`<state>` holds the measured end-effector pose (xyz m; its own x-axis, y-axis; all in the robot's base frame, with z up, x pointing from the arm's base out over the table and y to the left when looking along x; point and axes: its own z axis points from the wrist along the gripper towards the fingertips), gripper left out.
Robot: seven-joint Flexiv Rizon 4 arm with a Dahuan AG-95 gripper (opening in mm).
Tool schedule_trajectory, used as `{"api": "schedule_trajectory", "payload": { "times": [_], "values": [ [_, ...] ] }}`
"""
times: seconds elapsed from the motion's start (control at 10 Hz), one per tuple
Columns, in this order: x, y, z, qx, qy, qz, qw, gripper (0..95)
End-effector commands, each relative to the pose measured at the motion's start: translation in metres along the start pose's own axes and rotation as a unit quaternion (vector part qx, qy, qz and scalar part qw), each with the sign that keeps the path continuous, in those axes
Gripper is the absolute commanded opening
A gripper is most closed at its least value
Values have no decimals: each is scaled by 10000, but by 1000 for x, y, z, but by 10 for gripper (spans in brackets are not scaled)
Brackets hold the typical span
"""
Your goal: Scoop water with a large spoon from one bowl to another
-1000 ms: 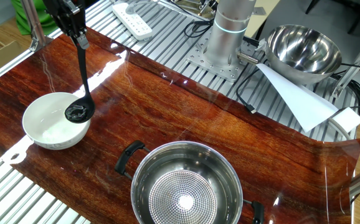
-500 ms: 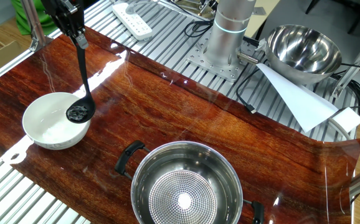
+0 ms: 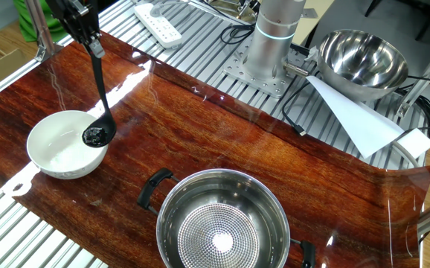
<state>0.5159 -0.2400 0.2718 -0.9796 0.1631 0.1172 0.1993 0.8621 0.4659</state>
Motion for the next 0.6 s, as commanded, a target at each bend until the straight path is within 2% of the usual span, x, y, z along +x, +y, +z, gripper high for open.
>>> {"api": "schedule_trajectory", "payload": {
  "times": [0.1, 0.6],
  "values": [
    [2, -1, 1, -97, 35, 37, 9999, 0],
    [2, -3, 1, -231, 138, 67, 9996, 0]
  ]
}}
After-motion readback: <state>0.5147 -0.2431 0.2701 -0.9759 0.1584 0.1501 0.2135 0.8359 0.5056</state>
